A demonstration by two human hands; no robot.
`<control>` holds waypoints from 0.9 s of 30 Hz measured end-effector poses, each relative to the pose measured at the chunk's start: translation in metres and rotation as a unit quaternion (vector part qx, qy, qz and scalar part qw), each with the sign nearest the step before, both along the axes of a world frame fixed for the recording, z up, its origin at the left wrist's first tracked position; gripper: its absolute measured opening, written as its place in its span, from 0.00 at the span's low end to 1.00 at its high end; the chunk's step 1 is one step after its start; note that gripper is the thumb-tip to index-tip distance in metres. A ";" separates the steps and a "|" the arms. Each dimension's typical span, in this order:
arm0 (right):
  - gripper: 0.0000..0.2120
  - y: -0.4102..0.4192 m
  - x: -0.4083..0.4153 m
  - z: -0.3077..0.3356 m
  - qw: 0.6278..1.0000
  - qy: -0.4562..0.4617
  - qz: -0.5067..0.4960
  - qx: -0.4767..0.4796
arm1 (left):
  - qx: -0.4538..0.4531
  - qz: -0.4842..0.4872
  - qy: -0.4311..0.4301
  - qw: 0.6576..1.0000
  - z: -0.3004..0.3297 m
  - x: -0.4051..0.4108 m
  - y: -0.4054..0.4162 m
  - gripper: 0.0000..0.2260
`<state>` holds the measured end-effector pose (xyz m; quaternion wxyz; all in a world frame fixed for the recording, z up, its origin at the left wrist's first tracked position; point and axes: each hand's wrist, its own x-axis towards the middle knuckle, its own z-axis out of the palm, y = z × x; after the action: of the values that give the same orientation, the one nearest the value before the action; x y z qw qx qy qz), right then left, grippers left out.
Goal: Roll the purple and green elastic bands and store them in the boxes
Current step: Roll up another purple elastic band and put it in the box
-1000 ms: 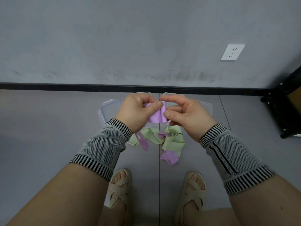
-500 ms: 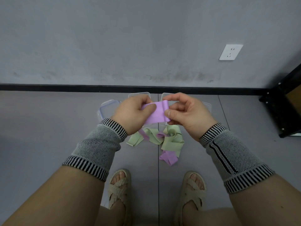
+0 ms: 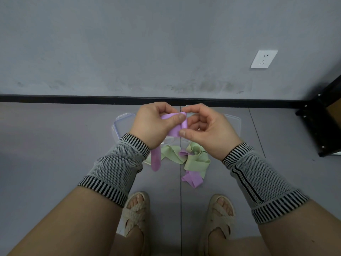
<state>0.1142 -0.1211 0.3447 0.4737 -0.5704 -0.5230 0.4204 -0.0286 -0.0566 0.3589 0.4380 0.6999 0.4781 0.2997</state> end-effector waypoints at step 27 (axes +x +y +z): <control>0.25 -0.005 -0.002 0.003 0.998 -0.050 0.036 -0.024 | -0.052 -0.036 -0.001 0.998 -0.003 -0.006 0.004 0.04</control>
<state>0.1117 -0.1262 0.3475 0.4178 -0.5826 -0.5560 0.4205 -0.0349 -0.0531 0.3557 0.4844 0.6928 0.4671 0.2592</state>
